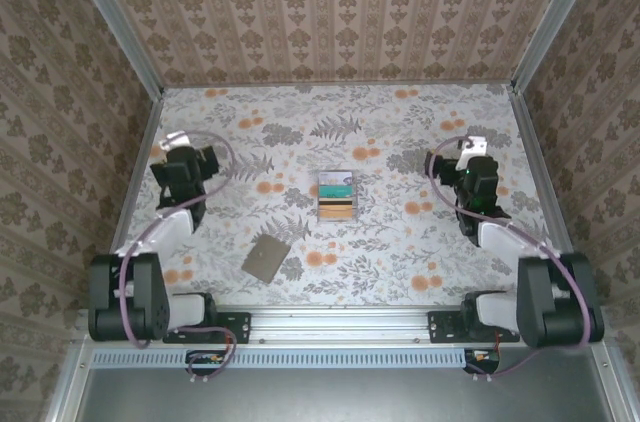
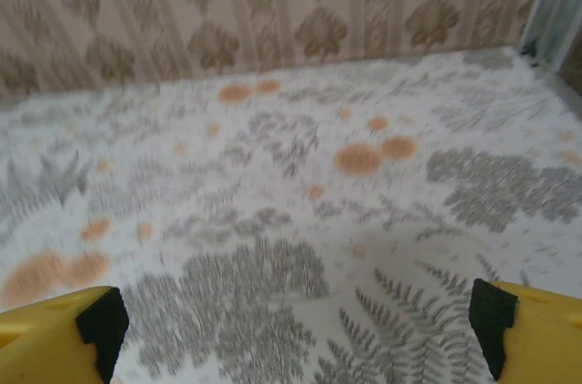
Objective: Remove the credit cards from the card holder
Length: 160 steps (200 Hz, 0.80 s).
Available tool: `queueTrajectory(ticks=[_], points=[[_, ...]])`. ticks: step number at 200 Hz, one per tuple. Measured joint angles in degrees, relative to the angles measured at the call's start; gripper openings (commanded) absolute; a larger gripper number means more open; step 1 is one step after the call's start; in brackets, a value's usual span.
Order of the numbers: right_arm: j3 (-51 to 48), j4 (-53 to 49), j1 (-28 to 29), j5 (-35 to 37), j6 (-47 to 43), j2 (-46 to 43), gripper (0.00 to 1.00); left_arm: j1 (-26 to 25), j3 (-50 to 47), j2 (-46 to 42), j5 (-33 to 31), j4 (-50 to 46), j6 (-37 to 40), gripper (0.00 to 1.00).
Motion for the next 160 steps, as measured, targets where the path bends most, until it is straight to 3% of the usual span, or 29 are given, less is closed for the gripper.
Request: queueTrajectory(ticks=[30,75,108,160], points=[[2.89,-6.71,0.0,1.66,8.83,-7.45,1.0,2.64,10.03,-2.56,1.16,-16.83,-14.78,1.0],[2.73,-14.91,-0.37,1.88,22.47,-14.75,1.0,1.16,1.88,-9.33,8.28,-28.48,-24.98,1.0],[4.55,-20.5,2.23,-4.13,25.49,-15.02,1.0,-7.76,-3.37,-16.9,10.51,-32.3,-25.99,0.99],[8.22,-28.06,18.82,-5.95,24.83,-15.04,1.0,-25.66,-8.59,-20.48,8.76,-40.83,-29.49,0.99]])
